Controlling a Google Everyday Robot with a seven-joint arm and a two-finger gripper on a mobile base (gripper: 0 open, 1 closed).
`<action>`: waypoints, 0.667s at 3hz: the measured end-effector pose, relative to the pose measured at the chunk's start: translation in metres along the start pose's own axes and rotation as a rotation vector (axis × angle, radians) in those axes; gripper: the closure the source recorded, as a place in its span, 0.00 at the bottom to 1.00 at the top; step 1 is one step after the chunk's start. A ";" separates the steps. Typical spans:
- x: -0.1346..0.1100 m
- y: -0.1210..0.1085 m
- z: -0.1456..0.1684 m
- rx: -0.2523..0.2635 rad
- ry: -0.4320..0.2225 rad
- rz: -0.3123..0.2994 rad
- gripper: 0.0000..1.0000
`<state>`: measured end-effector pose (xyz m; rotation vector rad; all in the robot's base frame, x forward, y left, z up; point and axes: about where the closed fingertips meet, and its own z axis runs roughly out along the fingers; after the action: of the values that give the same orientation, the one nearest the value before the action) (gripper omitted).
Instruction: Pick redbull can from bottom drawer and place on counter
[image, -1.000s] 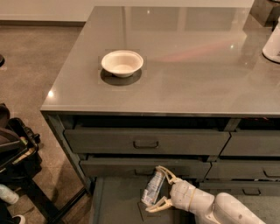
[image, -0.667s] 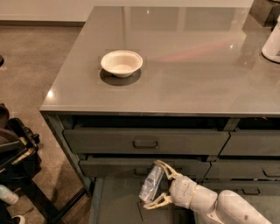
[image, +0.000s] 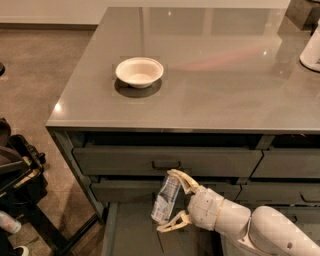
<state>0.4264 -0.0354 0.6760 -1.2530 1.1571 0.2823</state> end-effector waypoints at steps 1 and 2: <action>0.000 0.000 0.000 -0.001 0.001 -0.001 1.00; -0.024 -0.010 0.001 -0.032 0.020 -0.062 1.00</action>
Offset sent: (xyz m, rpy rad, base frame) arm -0.0107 0.0157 0.0784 -0.1956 -0.1014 0.0612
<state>0.4228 -0.0287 0.7009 -1.3205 1.1325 0.2432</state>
